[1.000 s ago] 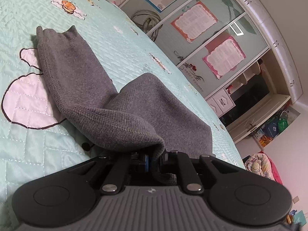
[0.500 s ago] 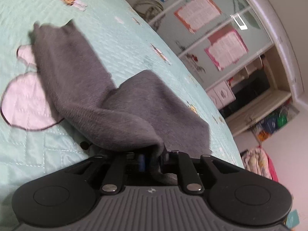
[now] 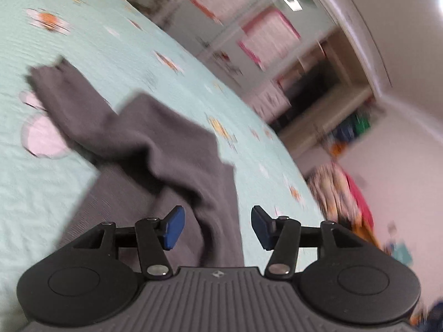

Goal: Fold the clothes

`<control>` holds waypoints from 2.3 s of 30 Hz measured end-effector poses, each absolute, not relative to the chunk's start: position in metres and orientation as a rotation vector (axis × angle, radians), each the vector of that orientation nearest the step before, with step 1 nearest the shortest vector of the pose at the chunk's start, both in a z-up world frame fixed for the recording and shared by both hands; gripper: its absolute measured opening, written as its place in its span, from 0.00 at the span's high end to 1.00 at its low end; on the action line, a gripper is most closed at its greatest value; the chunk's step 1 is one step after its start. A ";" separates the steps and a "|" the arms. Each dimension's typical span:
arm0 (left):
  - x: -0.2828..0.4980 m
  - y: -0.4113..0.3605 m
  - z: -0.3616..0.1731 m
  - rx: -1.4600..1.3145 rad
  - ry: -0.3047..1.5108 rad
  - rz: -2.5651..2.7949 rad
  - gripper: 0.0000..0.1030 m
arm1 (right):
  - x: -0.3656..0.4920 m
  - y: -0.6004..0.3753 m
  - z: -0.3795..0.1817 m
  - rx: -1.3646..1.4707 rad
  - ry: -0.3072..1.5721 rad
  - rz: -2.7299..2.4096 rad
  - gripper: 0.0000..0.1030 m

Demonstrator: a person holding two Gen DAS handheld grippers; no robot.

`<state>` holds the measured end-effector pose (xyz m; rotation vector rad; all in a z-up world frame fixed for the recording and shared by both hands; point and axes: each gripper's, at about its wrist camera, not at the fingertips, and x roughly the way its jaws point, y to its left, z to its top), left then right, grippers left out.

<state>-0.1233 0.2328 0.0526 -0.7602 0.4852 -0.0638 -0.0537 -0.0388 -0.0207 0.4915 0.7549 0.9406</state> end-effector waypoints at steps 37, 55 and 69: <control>-0.064 0.223 -0.022 -0.870 0.671 -0.236 0.89 | 0.054 -0.013 -0.036 0.622 0.864 0.983 1.00; -0.149 0.401 0.005 -1.136 0.299 0.348 0.47 | 0.049 -0.007 -0.031 0.556 0.836 0.968 1.00; -0.084 0.451 0.002 -0.963 0.401 0.401 0.51 | 0.048 -0.006 -0.032 0.577 0.837 0.976 1.00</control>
